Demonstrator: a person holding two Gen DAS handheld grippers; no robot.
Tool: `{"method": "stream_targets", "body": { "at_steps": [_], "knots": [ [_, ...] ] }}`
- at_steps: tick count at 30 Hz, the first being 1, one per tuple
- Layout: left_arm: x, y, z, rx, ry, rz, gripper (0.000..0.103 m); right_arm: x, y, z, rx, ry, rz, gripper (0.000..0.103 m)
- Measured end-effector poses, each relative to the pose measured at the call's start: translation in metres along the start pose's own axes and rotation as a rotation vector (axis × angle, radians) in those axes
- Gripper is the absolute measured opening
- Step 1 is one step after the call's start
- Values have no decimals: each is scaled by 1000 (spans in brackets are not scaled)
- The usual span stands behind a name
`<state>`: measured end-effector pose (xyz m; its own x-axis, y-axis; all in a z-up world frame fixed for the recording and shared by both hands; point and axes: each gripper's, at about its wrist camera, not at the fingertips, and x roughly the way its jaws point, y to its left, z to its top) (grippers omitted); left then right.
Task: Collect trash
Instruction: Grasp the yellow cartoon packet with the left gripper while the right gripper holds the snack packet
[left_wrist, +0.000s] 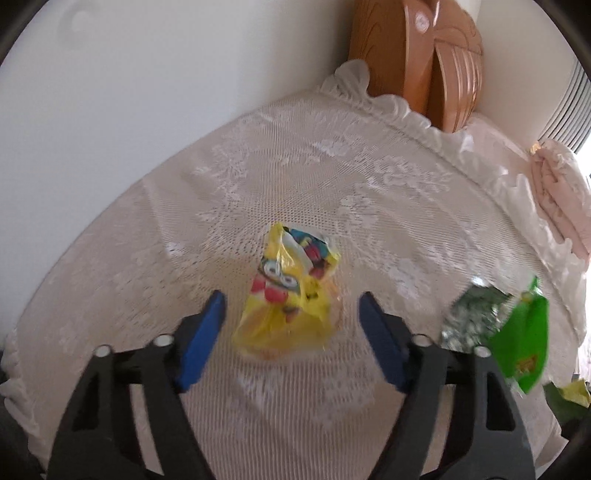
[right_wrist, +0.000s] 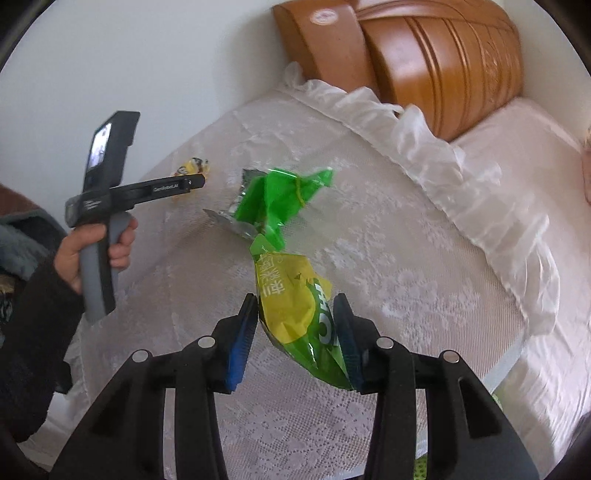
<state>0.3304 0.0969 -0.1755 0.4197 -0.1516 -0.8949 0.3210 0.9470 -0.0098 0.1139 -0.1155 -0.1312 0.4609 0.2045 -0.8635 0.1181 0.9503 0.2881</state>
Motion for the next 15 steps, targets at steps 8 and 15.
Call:
{"method": "stream_targets", "body": {
  "at_steps": [8, 15],
  "knots": [
    [1, 5, -2, -31, -5, 4, 31, -2, -5, -4, 20, -9, -1, 43],
    [-63, 1, -32, -69, -51, -10, 31, -26, 2, -7, -17, -58, 27, 43]
  ]
}}
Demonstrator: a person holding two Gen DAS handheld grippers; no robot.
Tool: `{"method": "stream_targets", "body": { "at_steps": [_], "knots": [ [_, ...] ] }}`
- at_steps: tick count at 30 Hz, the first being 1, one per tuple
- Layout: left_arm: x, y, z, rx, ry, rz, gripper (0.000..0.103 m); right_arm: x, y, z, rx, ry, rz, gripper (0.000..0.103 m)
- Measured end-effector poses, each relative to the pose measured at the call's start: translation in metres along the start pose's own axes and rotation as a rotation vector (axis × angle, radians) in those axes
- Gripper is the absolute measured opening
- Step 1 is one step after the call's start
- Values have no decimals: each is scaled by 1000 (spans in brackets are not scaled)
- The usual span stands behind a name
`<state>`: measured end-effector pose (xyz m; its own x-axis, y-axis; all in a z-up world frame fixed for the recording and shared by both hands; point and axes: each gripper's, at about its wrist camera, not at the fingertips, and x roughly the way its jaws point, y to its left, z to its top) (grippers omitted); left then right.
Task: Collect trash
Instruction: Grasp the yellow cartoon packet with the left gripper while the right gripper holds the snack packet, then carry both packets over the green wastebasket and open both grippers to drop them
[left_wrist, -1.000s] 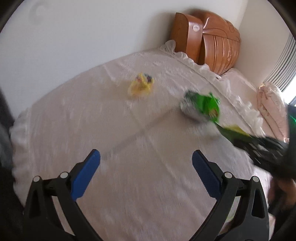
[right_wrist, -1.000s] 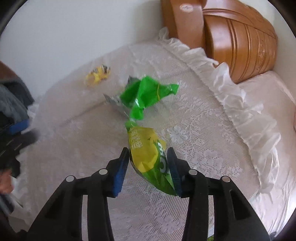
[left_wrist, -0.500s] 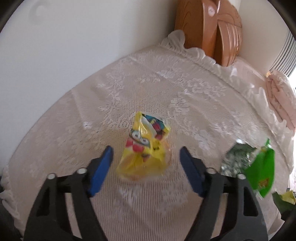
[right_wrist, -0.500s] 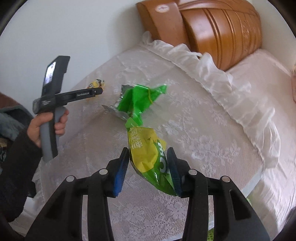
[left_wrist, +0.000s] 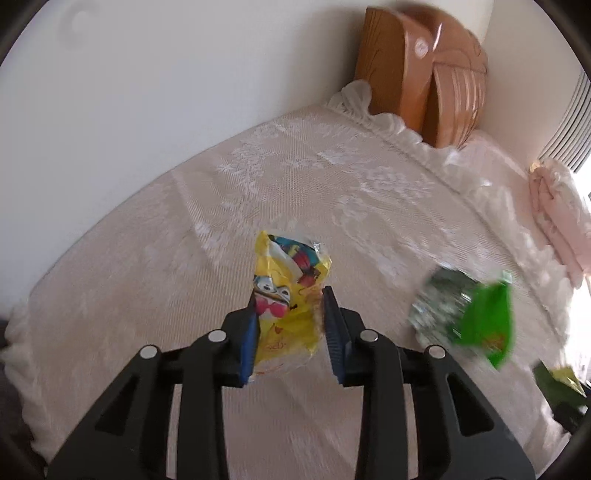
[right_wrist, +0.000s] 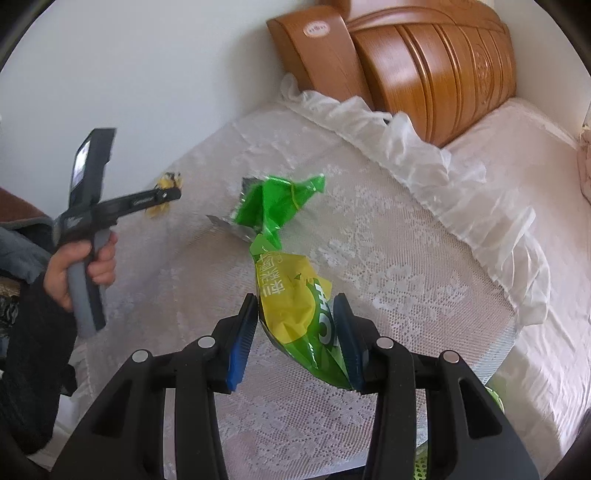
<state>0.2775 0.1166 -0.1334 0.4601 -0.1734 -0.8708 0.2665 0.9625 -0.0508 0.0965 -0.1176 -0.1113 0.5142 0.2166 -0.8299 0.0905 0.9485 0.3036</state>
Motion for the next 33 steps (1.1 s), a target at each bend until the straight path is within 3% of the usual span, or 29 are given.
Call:
{"method": "stream_targets", "body": {
  "at_steps": [5, 12, 26, 33],
  "knots": [
    [-65, -23, -41, -13, -26, -7, 31, -23, -2, -11, -20, -25, 32, 43],
    [-129, -103, -107, 48, -7, -135, 31, -67, -31, -50, -9, -44, 22, 43],
    [-154, -303, -187, 421, 83, -376, 31, -161, -155, -153, 223, -85, -158, 43],
    [-156, -350, -201, 507, 100, -415, 31, -185, -189, -183, 299, -109, -203, 43]
  ]
}}
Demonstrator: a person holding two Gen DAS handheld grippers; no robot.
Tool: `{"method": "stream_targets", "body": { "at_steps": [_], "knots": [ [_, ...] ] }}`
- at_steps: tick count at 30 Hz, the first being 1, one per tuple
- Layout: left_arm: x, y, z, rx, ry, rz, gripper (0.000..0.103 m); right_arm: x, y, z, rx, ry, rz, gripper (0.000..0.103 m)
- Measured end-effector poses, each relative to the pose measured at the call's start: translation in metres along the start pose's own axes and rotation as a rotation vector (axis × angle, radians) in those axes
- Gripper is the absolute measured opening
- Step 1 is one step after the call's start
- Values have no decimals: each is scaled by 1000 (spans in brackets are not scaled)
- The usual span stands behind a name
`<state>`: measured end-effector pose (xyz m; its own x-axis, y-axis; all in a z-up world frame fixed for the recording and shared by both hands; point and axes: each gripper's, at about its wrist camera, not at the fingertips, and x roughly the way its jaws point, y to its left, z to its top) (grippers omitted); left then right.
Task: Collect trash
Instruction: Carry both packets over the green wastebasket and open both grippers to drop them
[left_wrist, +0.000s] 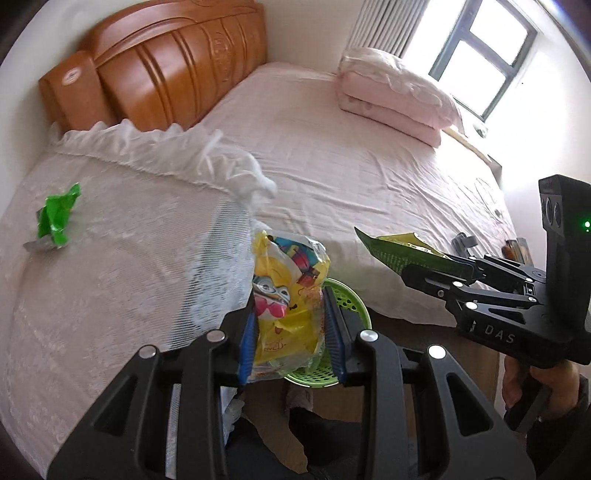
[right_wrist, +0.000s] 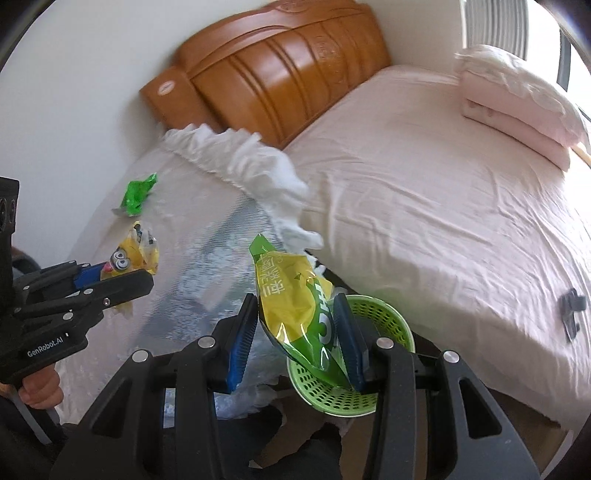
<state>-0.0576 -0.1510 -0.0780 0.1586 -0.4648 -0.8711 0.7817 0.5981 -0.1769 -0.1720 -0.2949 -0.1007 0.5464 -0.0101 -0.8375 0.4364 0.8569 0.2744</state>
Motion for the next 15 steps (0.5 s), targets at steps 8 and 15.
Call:
{"method": "stream_targets", "body": {
  "at_steps": [8, 15],
  "knots": [
    [-2, -8, 0, 12, 7, 31, 31, 12, -10, -8, 25, 9, 6, 43],
    [-1, -3, 0, 3, 13, 37, 31, 30, -10, -15, 32, 46, -2, 43]
  ]
}}
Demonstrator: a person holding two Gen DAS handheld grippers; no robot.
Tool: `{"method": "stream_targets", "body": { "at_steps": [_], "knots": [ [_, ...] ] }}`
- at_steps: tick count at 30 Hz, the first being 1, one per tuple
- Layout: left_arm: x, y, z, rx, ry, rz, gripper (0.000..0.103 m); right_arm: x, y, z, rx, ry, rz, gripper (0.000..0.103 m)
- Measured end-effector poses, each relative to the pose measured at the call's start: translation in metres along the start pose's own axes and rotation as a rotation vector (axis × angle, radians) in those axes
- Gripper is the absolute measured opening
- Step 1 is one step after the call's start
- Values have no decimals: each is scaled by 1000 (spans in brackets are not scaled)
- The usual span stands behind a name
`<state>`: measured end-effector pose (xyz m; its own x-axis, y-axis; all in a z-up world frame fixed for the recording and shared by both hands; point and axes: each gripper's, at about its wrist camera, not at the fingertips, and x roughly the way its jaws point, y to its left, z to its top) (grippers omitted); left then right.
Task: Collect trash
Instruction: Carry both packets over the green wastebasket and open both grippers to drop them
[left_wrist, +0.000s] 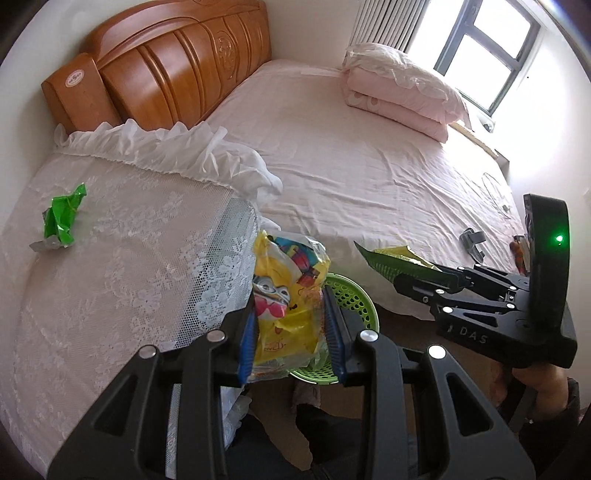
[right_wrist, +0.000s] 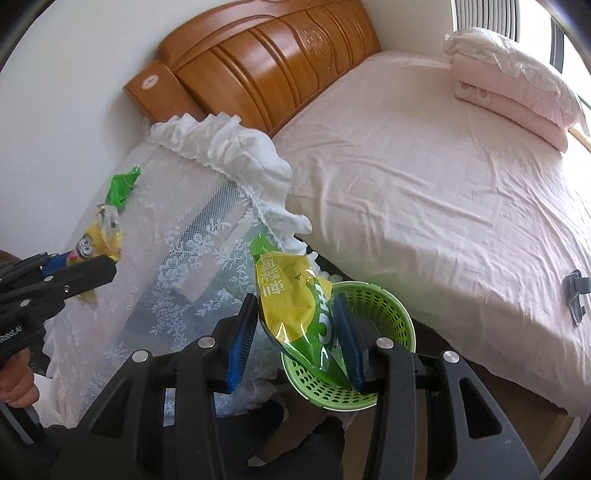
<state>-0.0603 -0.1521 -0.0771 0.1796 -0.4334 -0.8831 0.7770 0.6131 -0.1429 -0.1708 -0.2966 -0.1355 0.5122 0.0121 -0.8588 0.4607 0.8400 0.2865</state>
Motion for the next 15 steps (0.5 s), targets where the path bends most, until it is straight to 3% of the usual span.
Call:
{"method": "stream_targets", "body": {
  "at_steps": [6, 12, 13, 15],
  "knots": [
    [15, -12, 3, 40, 23, -20, 31, -5, -6, 1, 5, -12, -22, 43],
    [50, -44, 5, 106, 85, -91, 32, -16, -27, -4, 26, -22, -73, 43],
    [55, -49, 5, 114, 95, -107, 34, -17, -33, -6, 35, -21, -83, 43],
    [62, -59, 3, 132, 109, -121, 53, -19, -42, -9, 47, -18, -95, 43]
  ]
}}
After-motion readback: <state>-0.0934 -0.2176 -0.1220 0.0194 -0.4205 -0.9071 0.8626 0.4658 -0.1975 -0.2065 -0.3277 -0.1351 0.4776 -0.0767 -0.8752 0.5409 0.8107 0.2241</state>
